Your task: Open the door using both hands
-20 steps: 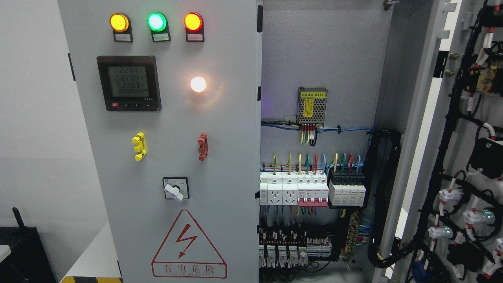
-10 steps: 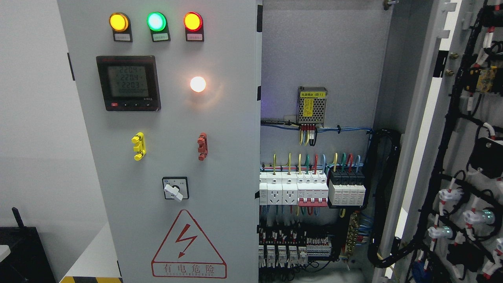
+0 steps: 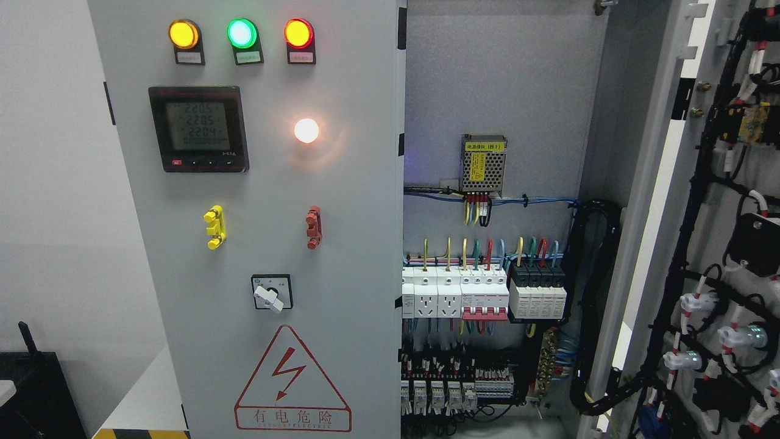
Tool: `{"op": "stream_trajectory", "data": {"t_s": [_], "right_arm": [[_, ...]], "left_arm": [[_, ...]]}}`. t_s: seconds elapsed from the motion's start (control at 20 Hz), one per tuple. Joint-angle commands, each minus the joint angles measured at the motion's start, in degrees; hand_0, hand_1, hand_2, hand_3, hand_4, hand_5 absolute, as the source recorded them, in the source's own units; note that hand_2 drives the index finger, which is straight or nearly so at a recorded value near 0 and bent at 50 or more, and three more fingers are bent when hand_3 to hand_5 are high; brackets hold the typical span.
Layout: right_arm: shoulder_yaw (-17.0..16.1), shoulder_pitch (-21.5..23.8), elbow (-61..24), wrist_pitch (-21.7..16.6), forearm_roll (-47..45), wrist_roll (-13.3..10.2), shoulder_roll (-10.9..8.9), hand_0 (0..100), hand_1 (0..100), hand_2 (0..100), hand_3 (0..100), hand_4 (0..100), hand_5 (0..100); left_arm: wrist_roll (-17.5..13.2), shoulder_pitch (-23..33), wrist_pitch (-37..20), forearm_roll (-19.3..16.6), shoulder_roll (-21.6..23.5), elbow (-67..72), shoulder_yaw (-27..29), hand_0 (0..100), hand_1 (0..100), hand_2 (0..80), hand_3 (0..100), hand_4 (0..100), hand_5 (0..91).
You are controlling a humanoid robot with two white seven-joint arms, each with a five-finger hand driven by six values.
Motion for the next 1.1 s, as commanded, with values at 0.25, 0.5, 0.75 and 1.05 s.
{"op": "stream_trajectory", "data": {"t_s": [0.25, 0.5, 0.75, 1.05], "right_arm": [[0.0, 0.2, -4.5, 0.0, 0.0, 0.0, -0.63, 12, 39, 0, 0, 0, 0], [0.4, 2.1, -8.4, -0.1, -0.1, 0.0, -0.90, 12, 39, 0, 0, 0, 0], [1.2, 10.0, -26.2, 0.0, -0.1, 0.0, -2.83, 12, 39, 0, 0, 0, 0], [6.9, 19.6, -50.7, -0.1, -0.2, -0.1, -6.60, 12, 39, 0, 0, 0, 0]], "left_arm": [[4.5, -1.2, 0.6, -6.3, -6.5, 13.9, 3.4, 12, 39, 0.0, 0, 0, 0.0], [4.2, -1.2, 0.5, -6.3, -6.5, 13.6, 5.0, 12, 39, 0.0, 0, 0, 0.0], [3.6, -1.2, 0.2, -5.3, -6.5, 13.1, 5.3, 12, 39, 0.0, 0, 0, 0.0], [3.6, -1.2, -0.1, -1.9, -6.5, 13.0, 5.3, 12, 39, 0.0, 0, 0, 0.0]]}}
